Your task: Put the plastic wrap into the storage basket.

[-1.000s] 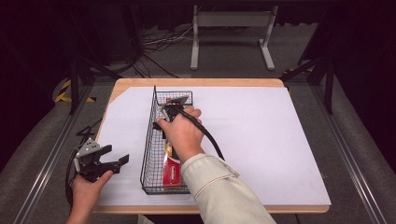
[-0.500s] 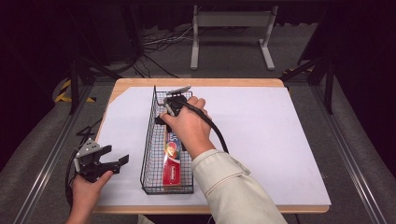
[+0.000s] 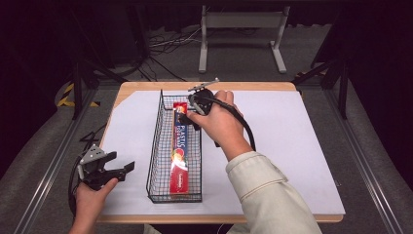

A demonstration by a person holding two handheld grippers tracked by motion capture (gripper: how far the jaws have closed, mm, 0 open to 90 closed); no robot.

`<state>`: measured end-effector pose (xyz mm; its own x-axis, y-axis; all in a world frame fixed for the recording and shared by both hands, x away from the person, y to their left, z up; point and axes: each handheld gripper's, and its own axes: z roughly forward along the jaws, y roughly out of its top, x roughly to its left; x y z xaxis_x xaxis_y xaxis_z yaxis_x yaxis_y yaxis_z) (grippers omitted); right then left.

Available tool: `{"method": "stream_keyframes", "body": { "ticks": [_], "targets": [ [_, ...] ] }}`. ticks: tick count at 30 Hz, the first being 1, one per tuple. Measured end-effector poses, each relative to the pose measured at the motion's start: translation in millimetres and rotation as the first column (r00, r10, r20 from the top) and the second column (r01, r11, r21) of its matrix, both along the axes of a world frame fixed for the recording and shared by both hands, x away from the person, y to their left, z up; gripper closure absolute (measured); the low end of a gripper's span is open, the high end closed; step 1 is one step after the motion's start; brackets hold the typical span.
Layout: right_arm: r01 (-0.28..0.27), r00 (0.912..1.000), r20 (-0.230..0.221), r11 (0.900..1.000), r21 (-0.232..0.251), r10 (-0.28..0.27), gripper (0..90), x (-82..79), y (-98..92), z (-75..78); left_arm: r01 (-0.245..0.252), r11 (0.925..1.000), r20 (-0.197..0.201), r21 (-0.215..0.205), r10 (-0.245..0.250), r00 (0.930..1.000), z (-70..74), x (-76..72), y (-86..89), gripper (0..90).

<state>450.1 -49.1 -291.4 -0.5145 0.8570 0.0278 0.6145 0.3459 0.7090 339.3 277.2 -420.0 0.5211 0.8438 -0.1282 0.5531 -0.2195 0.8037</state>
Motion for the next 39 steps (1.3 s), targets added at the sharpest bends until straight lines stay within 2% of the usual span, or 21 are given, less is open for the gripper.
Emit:
{"method": "stream_keyframes", "body": {
  "ticks": [3,6,7,10,15,21,24,27,31,39],
  "targets": [
    [-0.019,0.9995,0.027,1.000,-0.005,0.019,17.6,0.4,-11.9,3.1,0.001,1.0000,-0.004,-0.005,-0.001,1.0000,0.1,-0.3,-0.2,17.5],
    [-0.030,0.9981,0.053,0.999,-0.038,0.032,18.3,1.3,-28.0,4.9,0.006,1.0000,-0.002,-0.003,-0.006,1.0000,-0.5,-0.3,-1.4,17.5],
    [-0.046,0.9972,0.056,0.998,-0.053,0.049,18.2,1.9,-33.7,4.8,0.010,0.9999,-0.001,0.003,-0.010,1.0000,-0.8,0.0,-2.0,17.5],
    [-0.052,0.9972,0.050,0.997,-0.054,0.055,18.3,1.2,-48.4,5.7,0.012,0.9999,-0.001,0.005,-0.012,0.9999,-0.5,0.0,-2.7,17.5],
    [-0.072,0.9953,0.063,0.997,-0.025,0.074,17.7,-2.0,-69.8,10.8,0.015,0.9999,-0.007,0.008,-0.015,0.9999,-1.8,0.6,-3.6,17.5],
    [-0.079,0.9938,0.078,0.997,-0.014,0.080,17.5,-6.1,-95.5,15.8,0.012,0.9999,-0.004,0.006,-0.012,0.9999,-1.8,0.5,-2.8,17.4],
    [-0.089,0.9918,0.087,0.995,-0.048,0.093,17.6,-8.2,-110.1,16.3,0.008,1.0000,-0.003,0.003,-0.008,1.0000,-2.2,0.9,-1.6,17.4],
    [-0.101,0.9901,0.093,0.994,-0.045,0.105,17.6,-10.7,-122.8,16.6,0.006,1.0000,-0.006,0.003,-0.006,1.0000,-2.4,1.1,-1.0,17.4],
    [-0.088,0.9919,0.090,0.996,-0.017,0.089,17.4,-16.8,-144.4,16.4,0.004,1.0000,-0.006,0.005,-0.004,1.0000,-3.1,1.2,-0.5,17.4],
    [-0.078,0.9924,0.096,0.997,0.004,0.077,16.6,-24.7,-179.4,12.9,0.008,1.0000,-0.005,0.002,-0.008,1.0000,-3.8,1.5,-1.1,17.2]
  ]
}}
